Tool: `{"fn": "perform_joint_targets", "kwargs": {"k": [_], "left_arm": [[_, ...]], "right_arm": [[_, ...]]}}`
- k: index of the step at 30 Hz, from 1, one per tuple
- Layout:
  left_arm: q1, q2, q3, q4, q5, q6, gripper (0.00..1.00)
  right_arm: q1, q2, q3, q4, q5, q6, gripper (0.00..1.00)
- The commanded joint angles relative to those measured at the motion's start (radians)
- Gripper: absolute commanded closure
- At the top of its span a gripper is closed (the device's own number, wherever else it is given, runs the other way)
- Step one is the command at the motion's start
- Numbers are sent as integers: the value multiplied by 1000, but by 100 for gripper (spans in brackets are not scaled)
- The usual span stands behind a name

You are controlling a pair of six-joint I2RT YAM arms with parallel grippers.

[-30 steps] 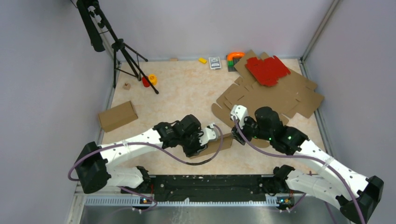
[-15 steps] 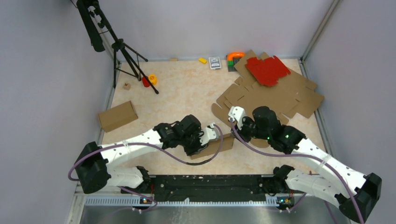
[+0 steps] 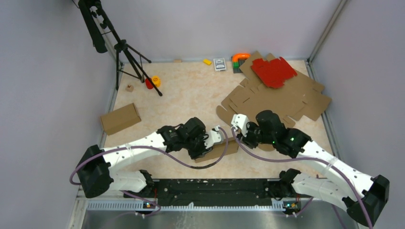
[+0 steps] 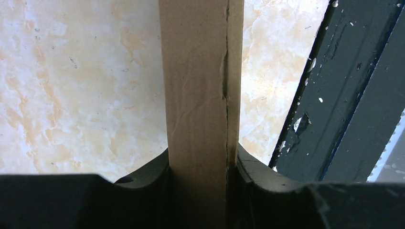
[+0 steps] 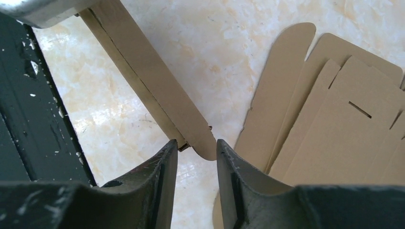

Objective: Fold the paper box

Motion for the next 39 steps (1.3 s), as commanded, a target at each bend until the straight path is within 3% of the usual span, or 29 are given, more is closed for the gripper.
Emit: {"fn": "perform_joint_targets", "kwargs": {"k": [1,10,19,39], "left_arm": [[-6,-12,-23,7,13,16,64],[-5,-11,-19,8,17,15,66],[-6,3,-2,4,13,3,67],[-8,34,18,10,-32,-60,75]], "right_arm": [[13,-5,13,33,28,-37,67],[43,50,13,99,40,-14,77],[49,52,33,127,43,90,100],[51,153,140,43,69,478,97]]}}
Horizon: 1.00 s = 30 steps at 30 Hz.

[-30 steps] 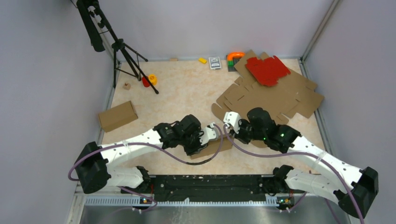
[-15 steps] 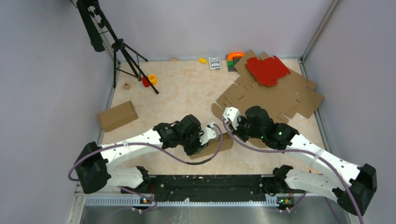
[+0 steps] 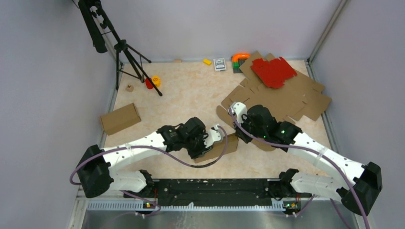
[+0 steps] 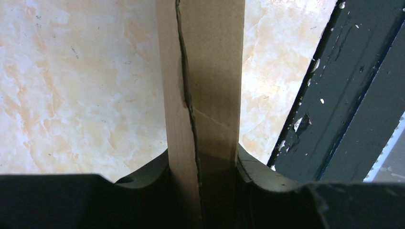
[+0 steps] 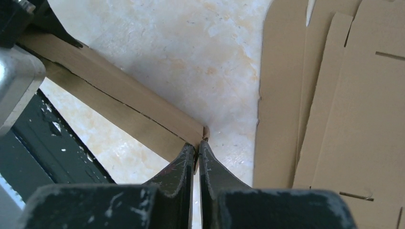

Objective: Fold the paper box

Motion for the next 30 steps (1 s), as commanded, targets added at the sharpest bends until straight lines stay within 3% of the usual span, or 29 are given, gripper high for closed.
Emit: {"fn": "perform_joint_targets", "kwargs": {"k": [1,6,21,30], "left_arm": [[-9,31,13,24,-10,-25,75],[-11,29,14,27,-12,-26,76],[-11,26,15,19,-21,-22,76],[-11,27,20,16,-16,-23,76]], "right_arm": [[18,10,51,28,-75,140,96],[20,2,34,19,-39,130,80],[22,-97,-62,9,58,-77,77],[22,-100,-102,100,43,-75,88]]}}
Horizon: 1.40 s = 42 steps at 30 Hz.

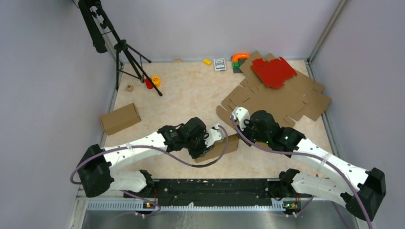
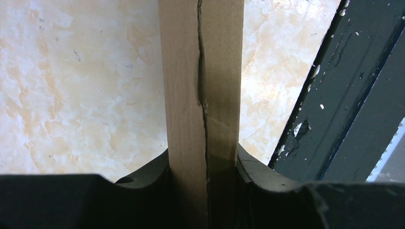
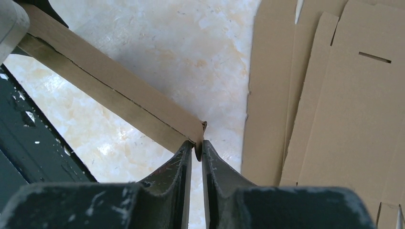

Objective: Fold the paper box

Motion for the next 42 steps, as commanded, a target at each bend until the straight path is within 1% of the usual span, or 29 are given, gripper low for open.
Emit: {"fn": "perform_joint_targets", "kwargs": {"k": [1,4,7,12,16,26,36,42], "left_arm": [[-5,20,17,3,-7,-7,76],[-5,19,19,-4,-8,-7,76],[-5,22,24,-16,-14,-5,76],[-5,27,33,-27,-32,-9,76],[-5,27,37,-28,-39,-15,76],[-8,37,44,-39,-53,-21,77],[-17,53,54,-54,-72,-25,77],[-24,60,62,-59,-80,-32,78]], "right_arm": [[13,-23,-20,89,-10,-3,91],[13,-36,-9,100,-3,21,100],[14,-23,30,65,9,65,100],[13,32,105,-12,-37,136,100],[14,86,144,-59,-34,229,100],[14,122,190,-74,20,406,100],[13,157,235,-109,9,456,100],[13,162,229,-86,-14,503,100]]}}
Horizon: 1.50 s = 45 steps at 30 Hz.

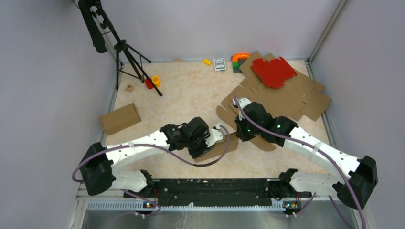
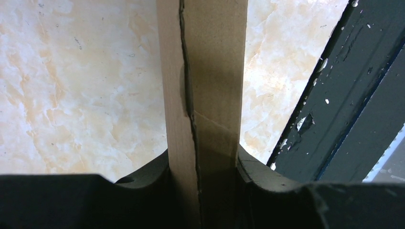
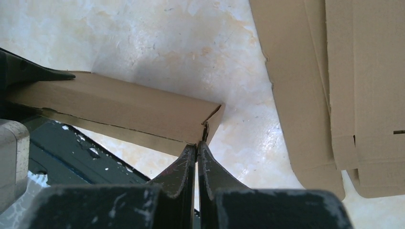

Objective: Fold the paper box

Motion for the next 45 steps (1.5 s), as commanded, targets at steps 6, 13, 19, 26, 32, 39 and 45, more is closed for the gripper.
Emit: {"fn": "perform_joint_targets", "kwargs": {"k": [6,13,19,26,32,39,45], "left_arm": [[-11,27,21,0,-35,-15,78],[-11,40,31,4,-43,-32,77],[-11,56,35,19,-34,-46,77],[-11,59,37,16,-40,-52,77],[-10,58,37,8,-36,-45,77],[-10,56,39,1,-35,-42,77],[-11,58,41,-1,-37,-43,77]], "right_arm": [[15,-23,22,61,-43,-32,100],[14,-91,-50,102,-40,-69,100],[17,-127,-136,177,-69,-30,100],[16,-192,-222,233,-45,-5,98],[16,-220,-171,158,8,-24,72],[16,-290,-94,129,7,-22,50],[6,-282,-39,145,135,60,41]]}}
